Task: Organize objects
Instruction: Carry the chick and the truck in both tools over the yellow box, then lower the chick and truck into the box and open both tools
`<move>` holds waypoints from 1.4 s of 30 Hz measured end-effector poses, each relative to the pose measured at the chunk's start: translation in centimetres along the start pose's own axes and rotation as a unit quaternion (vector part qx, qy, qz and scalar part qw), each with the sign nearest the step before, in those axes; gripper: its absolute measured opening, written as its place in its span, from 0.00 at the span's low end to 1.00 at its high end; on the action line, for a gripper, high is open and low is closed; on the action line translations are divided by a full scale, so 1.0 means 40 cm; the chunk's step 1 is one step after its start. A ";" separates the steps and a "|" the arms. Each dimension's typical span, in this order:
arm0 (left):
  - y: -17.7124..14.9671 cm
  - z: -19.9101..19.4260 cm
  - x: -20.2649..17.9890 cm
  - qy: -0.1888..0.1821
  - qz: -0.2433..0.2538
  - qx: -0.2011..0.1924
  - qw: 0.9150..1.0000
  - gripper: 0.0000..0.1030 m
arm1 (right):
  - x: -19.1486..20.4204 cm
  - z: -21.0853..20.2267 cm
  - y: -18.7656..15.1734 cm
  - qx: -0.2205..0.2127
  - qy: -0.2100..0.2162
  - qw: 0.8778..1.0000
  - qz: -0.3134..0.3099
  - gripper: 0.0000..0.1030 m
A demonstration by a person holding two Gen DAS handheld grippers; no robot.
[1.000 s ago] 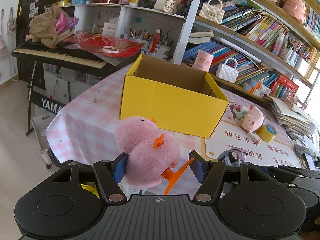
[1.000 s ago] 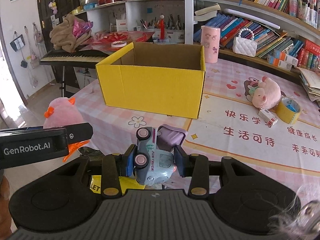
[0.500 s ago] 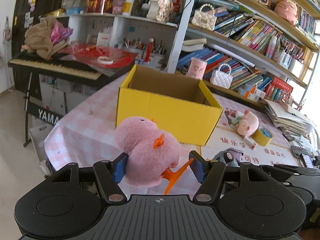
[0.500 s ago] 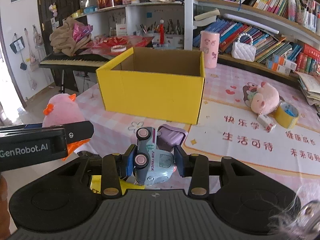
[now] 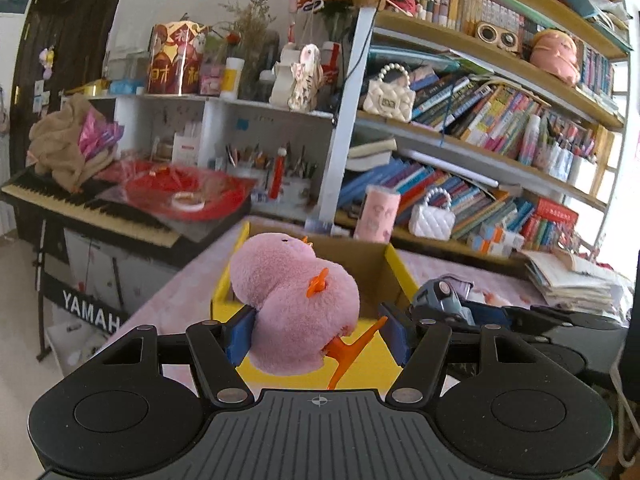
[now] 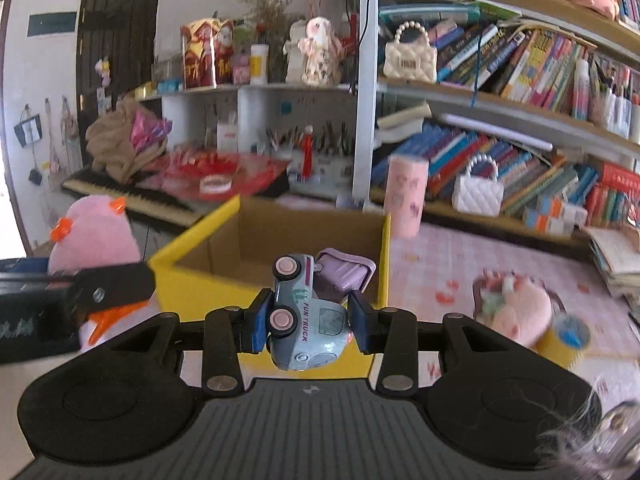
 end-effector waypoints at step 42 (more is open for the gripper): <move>-0.024 0.554 -0.077 0.036 -0.007 0.148 0.988 0.63 | -0.202 0.529 0.019 0.172 0.082 0.954 -0.229 0.37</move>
Point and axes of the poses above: each gripper's, at about its wrist camera, not at the fingertips, and z roughly the way its jaws point, x to its left, y to its top, the point moved 7 cm from there along z, roughly the way its jaws point
